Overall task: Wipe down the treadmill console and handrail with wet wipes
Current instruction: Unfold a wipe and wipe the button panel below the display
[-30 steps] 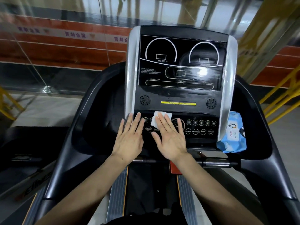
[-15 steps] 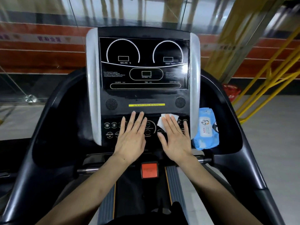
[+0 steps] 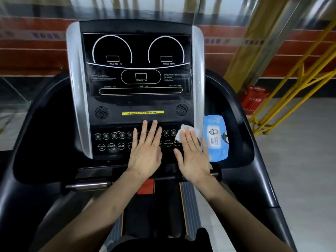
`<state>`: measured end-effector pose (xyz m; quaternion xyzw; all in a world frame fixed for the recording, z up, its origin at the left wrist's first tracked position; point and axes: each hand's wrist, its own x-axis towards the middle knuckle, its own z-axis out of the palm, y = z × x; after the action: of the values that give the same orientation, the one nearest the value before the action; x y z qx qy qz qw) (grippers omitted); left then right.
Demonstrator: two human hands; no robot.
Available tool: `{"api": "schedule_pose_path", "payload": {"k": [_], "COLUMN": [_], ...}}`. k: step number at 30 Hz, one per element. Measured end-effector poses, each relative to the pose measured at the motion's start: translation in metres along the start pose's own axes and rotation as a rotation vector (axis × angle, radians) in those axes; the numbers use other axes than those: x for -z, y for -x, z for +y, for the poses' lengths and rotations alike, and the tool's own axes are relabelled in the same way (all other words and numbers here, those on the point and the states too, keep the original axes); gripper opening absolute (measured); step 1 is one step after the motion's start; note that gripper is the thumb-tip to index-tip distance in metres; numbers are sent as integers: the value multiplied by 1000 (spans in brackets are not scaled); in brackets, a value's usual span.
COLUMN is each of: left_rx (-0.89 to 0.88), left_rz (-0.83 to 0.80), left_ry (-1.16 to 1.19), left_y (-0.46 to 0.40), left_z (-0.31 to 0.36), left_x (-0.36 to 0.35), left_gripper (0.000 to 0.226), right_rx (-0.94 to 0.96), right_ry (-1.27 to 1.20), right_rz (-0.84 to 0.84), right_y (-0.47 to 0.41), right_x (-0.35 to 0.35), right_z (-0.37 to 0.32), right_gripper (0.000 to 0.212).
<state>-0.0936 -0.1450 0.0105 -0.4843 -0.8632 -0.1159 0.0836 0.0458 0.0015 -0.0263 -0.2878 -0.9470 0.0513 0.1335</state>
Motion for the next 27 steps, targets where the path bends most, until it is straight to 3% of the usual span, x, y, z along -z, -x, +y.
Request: {"api": "schedule_pose_path", "payload": {"k": [11, 27], "left_rx": [55, 257], "left_rz": [23, 36], "left_ry": [29, -3], "left_y": [24, 99], "left_z": [-28, -178], "left_x": [-2, 22], "left_gripper": [69, 77], "right_rx": [49, 310], "right_ry": [-48, -40], "right_rz": [-61, -74], "right_y": [1, -39], "right_x": [-8, -30], "right_z": [-25, -203], "right_gripper": [67, 62]}}
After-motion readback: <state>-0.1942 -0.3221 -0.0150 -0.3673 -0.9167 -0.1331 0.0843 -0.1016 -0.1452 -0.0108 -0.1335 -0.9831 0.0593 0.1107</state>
